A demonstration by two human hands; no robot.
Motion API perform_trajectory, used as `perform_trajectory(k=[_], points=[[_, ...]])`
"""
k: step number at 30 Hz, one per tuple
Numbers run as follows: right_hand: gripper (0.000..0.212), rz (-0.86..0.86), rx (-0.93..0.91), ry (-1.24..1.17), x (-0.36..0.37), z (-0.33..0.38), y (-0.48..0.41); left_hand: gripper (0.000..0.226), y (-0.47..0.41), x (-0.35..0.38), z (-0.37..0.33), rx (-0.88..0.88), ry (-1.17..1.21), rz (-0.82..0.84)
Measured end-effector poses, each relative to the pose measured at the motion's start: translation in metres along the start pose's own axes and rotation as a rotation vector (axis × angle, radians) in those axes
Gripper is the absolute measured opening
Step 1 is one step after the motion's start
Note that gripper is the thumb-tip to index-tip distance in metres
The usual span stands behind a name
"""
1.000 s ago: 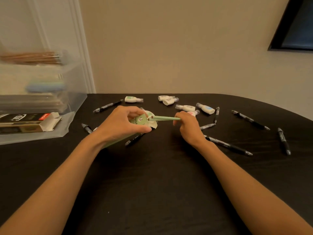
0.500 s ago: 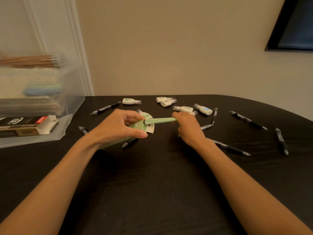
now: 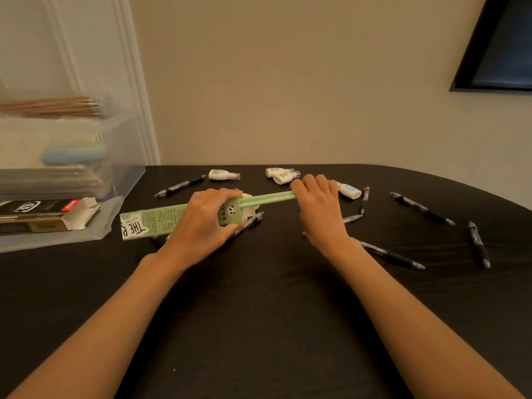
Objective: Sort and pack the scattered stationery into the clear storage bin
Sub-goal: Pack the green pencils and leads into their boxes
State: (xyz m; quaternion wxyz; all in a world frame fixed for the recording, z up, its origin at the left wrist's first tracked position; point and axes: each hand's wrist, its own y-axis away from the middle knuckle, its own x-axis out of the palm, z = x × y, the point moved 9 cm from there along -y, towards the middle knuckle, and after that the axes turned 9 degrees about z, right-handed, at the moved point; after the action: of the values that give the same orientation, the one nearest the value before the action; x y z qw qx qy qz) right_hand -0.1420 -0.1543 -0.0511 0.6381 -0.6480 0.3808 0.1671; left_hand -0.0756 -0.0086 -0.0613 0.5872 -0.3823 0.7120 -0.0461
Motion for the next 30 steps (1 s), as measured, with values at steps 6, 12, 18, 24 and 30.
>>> perform_trajectory(k=[6, 12, 18, 24, 30], points=[[0.046, -0.062, 0.144, -0.042, -0.001, -0.018, 0.004, 0.053, -0.002, -0.009, 0.006, -0.044, 0.165, -0.069], [0.041, -0.132, 0.156, -0.034, -0.005, -0.018, 0.005, 0.051, -0.003, -0.006, 0.014, -0.112, 0.287, 0.013], [0.042, -0.149, 0.123, -0.011, -0.005, -0.013, 0.004, 0.049, -0.004, -0.005, 0.012, -0.135, 0.31, 0.059], [0.031, -0.191, 0.137, 0.097, -0.014, -0.015, 0.005, 0.047, -0.007, -0.001, 0.004, -0.136, 0.261, 0.146], [0.031, -0.195, 0.125, 0.145, -0.013, -0.013, 0.006, 0.048, -0.008, 0.004, 0.002, -0.153, 0.253, 0.226]])
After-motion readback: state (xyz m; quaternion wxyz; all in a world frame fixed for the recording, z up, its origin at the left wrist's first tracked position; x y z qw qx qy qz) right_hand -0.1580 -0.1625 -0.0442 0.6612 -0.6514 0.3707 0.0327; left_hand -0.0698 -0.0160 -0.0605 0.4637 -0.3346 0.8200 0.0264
